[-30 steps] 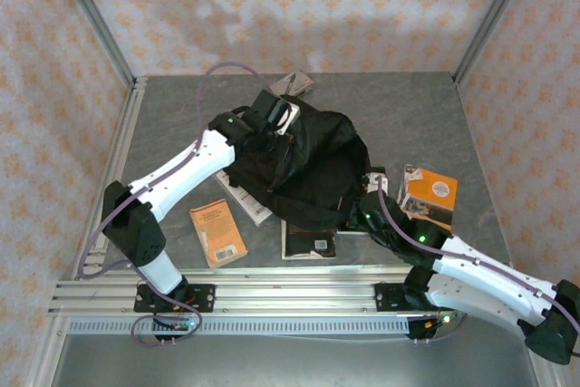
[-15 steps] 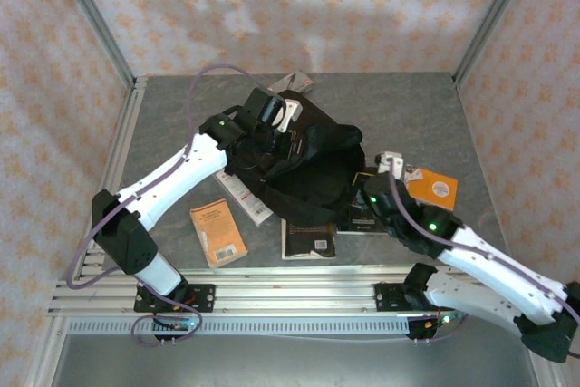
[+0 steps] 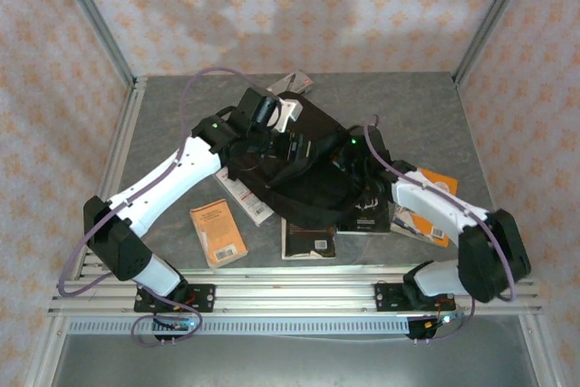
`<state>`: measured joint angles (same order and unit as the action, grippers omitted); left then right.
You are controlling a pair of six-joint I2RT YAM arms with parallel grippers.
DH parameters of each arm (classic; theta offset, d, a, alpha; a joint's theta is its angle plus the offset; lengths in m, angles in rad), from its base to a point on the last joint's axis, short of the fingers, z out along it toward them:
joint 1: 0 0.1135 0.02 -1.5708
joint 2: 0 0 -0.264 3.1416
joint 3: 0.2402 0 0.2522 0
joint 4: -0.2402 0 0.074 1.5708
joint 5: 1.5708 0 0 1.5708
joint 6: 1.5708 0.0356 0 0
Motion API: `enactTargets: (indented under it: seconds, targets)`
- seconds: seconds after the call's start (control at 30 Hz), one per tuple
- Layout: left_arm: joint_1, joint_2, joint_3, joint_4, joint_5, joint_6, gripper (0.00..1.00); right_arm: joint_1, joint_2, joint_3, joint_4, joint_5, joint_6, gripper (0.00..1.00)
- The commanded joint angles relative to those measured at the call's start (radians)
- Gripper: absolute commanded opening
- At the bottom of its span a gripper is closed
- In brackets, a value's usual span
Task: Pack the student bag
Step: Open the student bag at the middle-left of the table.
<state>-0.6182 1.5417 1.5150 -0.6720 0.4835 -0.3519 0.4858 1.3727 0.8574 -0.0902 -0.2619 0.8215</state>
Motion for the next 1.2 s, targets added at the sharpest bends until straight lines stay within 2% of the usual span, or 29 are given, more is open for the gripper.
enactTargets:
  seconds: [0.0, 0.1, 0.27, 0.53, 0.7, 0.97, 1.17]
  targets:
    - [0.000, 0.005, 0.069, -0.070, -0.064, -0.018, 0.58, -0.011, 0.034, 0.017, 0.147, -0.147, 0.112, 0.00]
    - [0.000, 0.029, 0.114, -0.113, -0.137, -0.024, 0.63, -0.017, 0.057, 0.012, 0.185, -0.145, 0.137, 0.00]
    - [0.000, 0.133, 0.218, -0.171, -0.161, -0.036, 0.68, -0.021, 0.090, 0.024, 0.190, -0.156, 0.134, 0.00]
    - [-0.020, 0.313, 0.378, -0.161, 0.030, -0.044, 0.71, -0.021, 0.115, 0.037, 0.193, -0.174, 0.127, 0.00]
    - [-0.046, 0.363, 0.441, -0.180, 0.067, -0.036, 0.70, -0.022, 0.129, 0.053, 0.181, -0.186, 0.113, 0.00]
    - [-0.048, 0.389, 0.421, -0.203, 0.057, -0.028, 0.63, -0.023, 0.140, 0.067, 0.171, -0.192, 0.103, 0.00]
    - [-0.036, 0.377, 0.391, -0.197, 0.044, -0.026, 0.40, -0.023, 0.137, 0.062, 0.170, -0.194, 0.105, 0.00]
